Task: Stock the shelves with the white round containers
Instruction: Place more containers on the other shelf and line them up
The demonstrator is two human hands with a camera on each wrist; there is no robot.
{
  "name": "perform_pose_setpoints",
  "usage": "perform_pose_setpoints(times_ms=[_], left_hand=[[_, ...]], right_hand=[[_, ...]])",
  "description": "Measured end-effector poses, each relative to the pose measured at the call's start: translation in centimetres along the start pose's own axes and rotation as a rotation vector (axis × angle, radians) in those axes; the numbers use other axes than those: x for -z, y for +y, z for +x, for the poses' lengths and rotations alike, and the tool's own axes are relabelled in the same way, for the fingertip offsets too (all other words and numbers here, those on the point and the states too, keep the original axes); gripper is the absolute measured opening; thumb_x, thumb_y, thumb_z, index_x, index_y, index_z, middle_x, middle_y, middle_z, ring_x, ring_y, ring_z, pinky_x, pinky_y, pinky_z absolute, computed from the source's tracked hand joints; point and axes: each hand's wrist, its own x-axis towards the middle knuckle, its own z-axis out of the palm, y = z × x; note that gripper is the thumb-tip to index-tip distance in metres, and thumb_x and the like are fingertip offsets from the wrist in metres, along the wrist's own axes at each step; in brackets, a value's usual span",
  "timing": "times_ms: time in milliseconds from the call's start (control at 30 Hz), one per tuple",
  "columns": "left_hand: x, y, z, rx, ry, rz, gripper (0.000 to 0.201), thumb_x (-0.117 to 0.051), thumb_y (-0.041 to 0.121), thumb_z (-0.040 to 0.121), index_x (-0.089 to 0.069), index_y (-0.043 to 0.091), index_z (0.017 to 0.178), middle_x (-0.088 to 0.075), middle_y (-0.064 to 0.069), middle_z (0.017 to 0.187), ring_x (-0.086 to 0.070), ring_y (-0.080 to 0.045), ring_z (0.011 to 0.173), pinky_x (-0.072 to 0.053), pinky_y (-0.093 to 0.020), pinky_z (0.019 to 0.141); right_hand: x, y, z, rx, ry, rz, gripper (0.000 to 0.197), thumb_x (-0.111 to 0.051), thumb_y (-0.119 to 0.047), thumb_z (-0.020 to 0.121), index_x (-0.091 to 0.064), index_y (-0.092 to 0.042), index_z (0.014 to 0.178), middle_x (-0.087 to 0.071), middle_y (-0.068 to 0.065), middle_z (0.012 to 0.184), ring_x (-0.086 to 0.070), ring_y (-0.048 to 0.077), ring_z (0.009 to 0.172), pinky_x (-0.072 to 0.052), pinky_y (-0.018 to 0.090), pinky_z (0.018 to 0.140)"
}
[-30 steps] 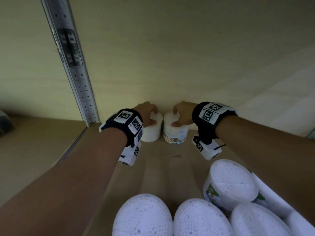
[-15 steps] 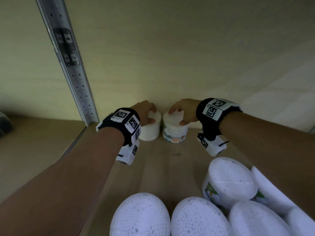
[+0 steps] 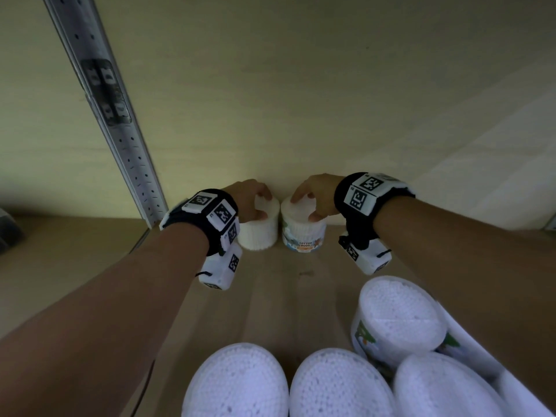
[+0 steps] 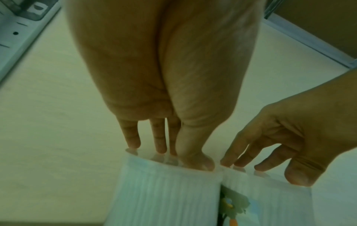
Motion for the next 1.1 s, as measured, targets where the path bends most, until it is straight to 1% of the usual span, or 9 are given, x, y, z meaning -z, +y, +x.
perform_pose_setpoints(times_ms=[133, 300, 367, 400, 467, 567, 700, 967, 1100], left_hand=[[0.6, 0.4, 0.0, -0.002, -0.049, 0.015, 0.051, -0.061, 0.016, 0.09, -0.044, 0.016, 0.138, -0.041, -0.007, 0.145, -0.041, -0.023, 0.133, -0.034, -0.028, 0.104], [1.6, 0.5, 0.2, -0.026, -0.182, -0.012, 0.057, -0.056, -0.004, 0.086, -0.044, 0.015, 0.138, -0.038, -0.008, 0.149, -0.037, -0.022, 0.138, -0.036, -0.034, 0.107], [1.8, 0.4, 0.1, 0.005, -0.168, -0.04, 0.058, -0.05, -0.007, 0.086, -0.043, 0.015, 0.139, -0.036, -0.008, 0.15, -0.035, -0.021, 0.139, -0.037, -0.034, 0.108], [1.8, 0.3, 0.1, 0.023, -0.136, -0.036, 0.055, -0.049, -0.005, 0.089, -0.042, 0.014, 0.14, -0.035, -0.009, 0.15, -0.036, -0.022, 0.139, -0.036, -0.033, 0.107], [1.3, 0.3, 0.0, 0.05, -0.055, 0.003, 0.05, -0.052, 0.012, 0.094, -0.037, 0.012, 0.142, -0.034, -0.01, 0.149, -0.038, -0.025, 0.136, -0.035, -0.031, 0.106], [0.0, 0.2, 0.1, 0.112, -0.016, 0.078, 0.061, -0.055, 0.041, 0.092, -0.037, 0.011, 0.142, -0.035, -0.013, 0.145, -0.039, -0.03, 0.132, -0.037, -0.038, 0.108], [-0.5, -0.1, 0.3, 0.115, -0.013, 0.078, 0.062, -0.055, 0.047, 0.09, -0.041, 0.01, 0.139, -0.036, -0.015, 0.141, -0.039, -0.033, 0.129, -0.038, -0.041, 0.106], [0.0, -0.5, 0.0, 0.035, -0.087, -0.003, 0.054, -0.056, 0.026, 0.094, -0.036, 0.015, 0.143, -0.03, -0.008, 0.15, -0.035, -0.025, 0.137, -0.032, -0.031, 0.107], [0.5, -0.9, 0.0, -0.028, -0.147, -0.018, 0.052, -0.052, 0.007, 0.094, -0.037, 0.017, 0.142, -0.029, -0.007, 0.153, -0.031, -0.023, 0.14, -0.031, -0.033, 0.11]], right_hand=[[-0.1, -0.2, 0.0, 0.006, 0.005, -0.01, 0.056, -0.068, -0.013, 0.086, -0.05, -0.019, 0.138, -0.046, 0.006, 0.144, -0.047, 0.026, 0.131, -0.04, 0.034, 0.103], [0.0, -0.2, -0.1, 0.003, -0.01, -0.023, 0.056, -0.068, -0.015, 0.087, -0.049, -0.019, 0.14, -0.046, 0.006, 0.145, -0.046, 0.026, 0.132, -0.039, 0.034, 0.105], [0.2, -0.2, -0.2, 0.006, -0.011, -0.02, 0.056, -0.068, -0.014, 0.087, -0.049, -0.018, 0.14, -0.046, 0.006, 0.145, -0.046, 0.025, 0.132, -0.039, 0.033, 0.104], [0.2, -0.2, -0.2, 0.009, -0.006, -0.018, 0.056, -0.068, -0.014, 0.086, -0.049, -0.018, 0.139, -0.046, 0.006, 0.145, -0.047, 0.024, 0.132, -0.039, 0.032, 0.104], [0.1, -0.1, -0.1, 0.005, -0.001, -0.016, 0.056, -0.069, -0.015, 0.085, -0.051, -0.019, 0.138, -0.046, 0.005, 0.145, -0.047, 0.024, 0.131, -0.04, 0.032, 0.104], [0.1, 0.0, 0.0, -0.002, 0.001, -0.007, 0.056, -0.07, -0.016, 0.085, -0.051, -0.019, 0.138, -0.046, 0.005, 0.145, -0.047, 0.024, 0.131, -0.04, 0.034, 0.104], [-0.1, 0.2, -0.1, -0.007, 0.019, -0.003, 0.055, -0.07, -0.016, 0.085, -0.052, -0.02, 0.137, -0.047, 0.005, 0.144, -0.048, 0.024, 0.131, -0.041, 0.033, 0.102], [-0.1, 0.4, 0.1, -0.005, 0.014, 0.014, 0.054, -0.071, -0.015, 0.084, -0.054, -0.021, 0.136, -0.048, 0.004, 0.143, -0.049, 0.023, 0.13, -0.041, 0.032, 0.101], [-0.2, 0.4, 0.2, -0.005, 0.012, 0.016, 0.054, -0.07, -0.016, 0.085, -0.054, -0.021, 0.136, -0.049, 0.004, 0.143, -0.049, 0.024, 0.13, -0.041, 0.033, 0.102]])
